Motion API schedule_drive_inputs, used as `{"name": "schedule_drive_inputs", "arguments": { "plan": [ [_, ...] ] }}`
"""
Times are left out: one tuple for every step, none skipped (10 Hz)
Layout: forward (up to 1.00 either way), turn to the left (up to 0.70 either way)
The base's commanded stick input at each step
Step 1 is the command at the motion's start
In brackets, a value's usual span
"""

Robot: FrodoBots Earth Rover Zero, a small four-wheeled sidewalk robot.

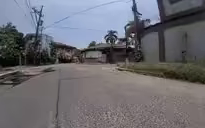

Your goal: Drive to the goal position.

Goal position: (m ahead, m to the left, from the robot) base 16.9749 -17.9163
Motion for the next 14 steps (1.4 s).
{"name": "schedule_drive_inputs", "arguments": {
  "plan": [
    [1.00,0.00],
    [1.00,0.00],
    [1.00,0.00],
    [1.00,0.00],
    [1.00,0.00],
    [1.00,0.00],
    [1.00,0.00],
    [1.00,0.00],
    [1.00,0.00],
    [1.00,0.00],
    [1.00,0.00],
    [1.00,0.00],
    [1.00,0.00],
    [1.00,0.00]
  ]
}}
